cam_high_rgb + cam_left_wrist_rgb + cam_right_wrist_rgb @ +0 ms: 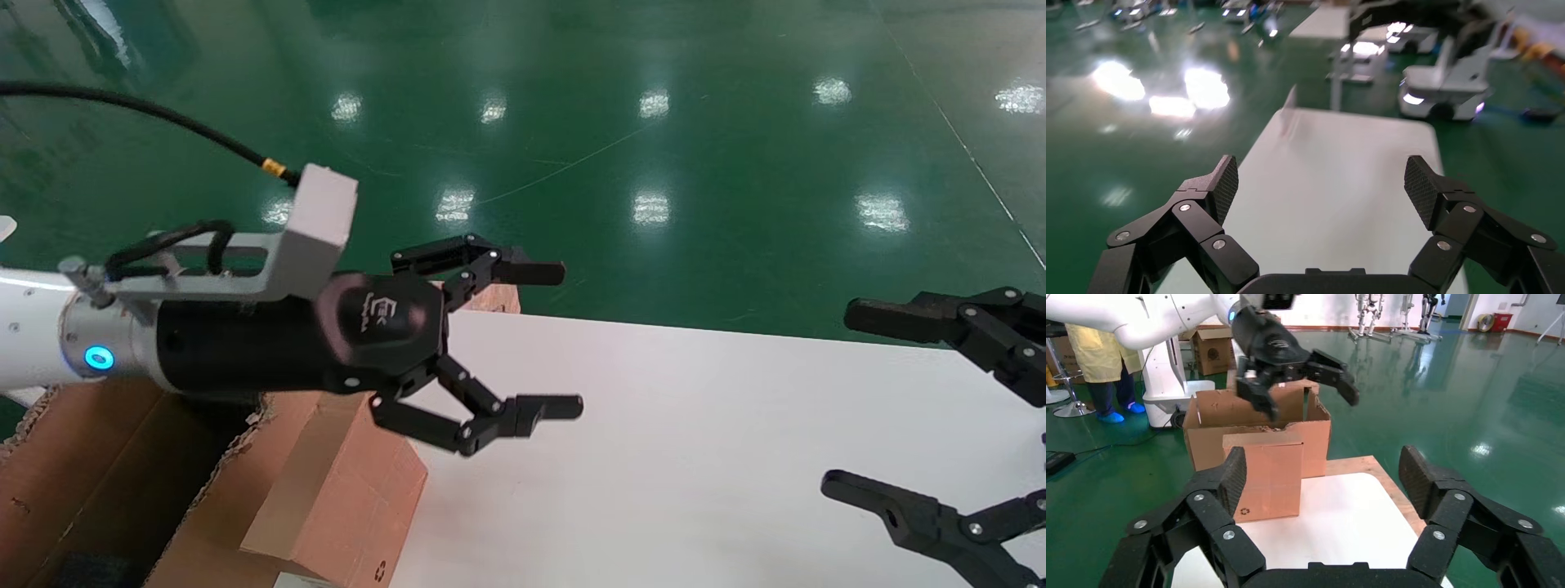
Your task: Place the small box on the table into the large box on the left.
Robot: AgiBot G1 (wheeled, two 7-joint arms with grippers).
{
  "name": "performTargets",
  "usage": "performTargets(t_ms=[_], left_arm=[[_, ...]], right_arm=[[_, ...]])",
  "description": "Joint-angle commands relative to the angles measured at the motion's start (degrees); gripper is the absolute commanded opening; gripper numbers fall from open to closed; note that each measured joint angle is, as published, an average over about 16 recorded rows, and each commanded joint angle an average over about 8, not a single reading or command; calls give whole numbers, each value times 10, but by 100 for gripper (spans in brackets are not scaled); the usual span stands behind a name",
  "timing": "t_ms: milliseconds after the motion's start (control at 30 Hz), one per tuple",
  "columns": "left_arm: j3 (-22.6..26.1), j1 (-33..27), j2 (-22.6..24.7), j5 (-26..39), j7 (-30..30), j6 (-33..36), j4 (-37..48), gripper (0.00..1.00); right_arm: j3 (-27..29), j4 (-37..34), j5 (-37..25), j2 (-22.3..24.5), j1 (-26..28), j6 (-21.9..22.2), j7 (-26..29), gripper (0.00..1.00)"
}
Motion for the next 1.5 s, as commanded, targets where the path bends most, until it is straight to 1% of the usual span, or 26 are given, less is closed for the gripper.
performTargets(t_ms=[33,167,300,400,533,767,867,1000,1167,1267,1367,1500], left_arm=[[6,-7,-6,20,-16,-15,-6,100],[38,-38,-21,106,-70,-24,-17,100],[73,-77,-29,199,-128,-18,-21,100],[87,-101,-29,243,-156,-13,-22,100],[90,-123,-26,270,-164,-15,-24,100],[89,-132,-22,275,-164,-16,-21,100],[92,-147,-16,287,-179,-14,-19,100],[108,-191,4,331,-230,0,-21,100],[142,-266,43,417,-315,34,-22,100],[166,-302,60,465,-356,57,-23,100],[192,-327,70,502,-386,75,-23,100],[229,-349,75,529,-413,83,-23,100]], right_arm=[[0,0,0,0,0,0,0,0],[0,0,0,0,0,0,0,0],[0,0,0,0,0,0,0,0],[0,0,0,0,0,0,0,0],[0,0,0,0,0,0,0,0],[0,0,0,0,0,0,0,0],[0,0,0,0,0,0,0,0],[0,0,0,0,0,0,0,0],[0,0,0,0,0,0,0,0],[0,0,0,0,0,0,0,0],[0,0,0,0,0,0,0,0],[0,0,0,0,0,0,0,0]])
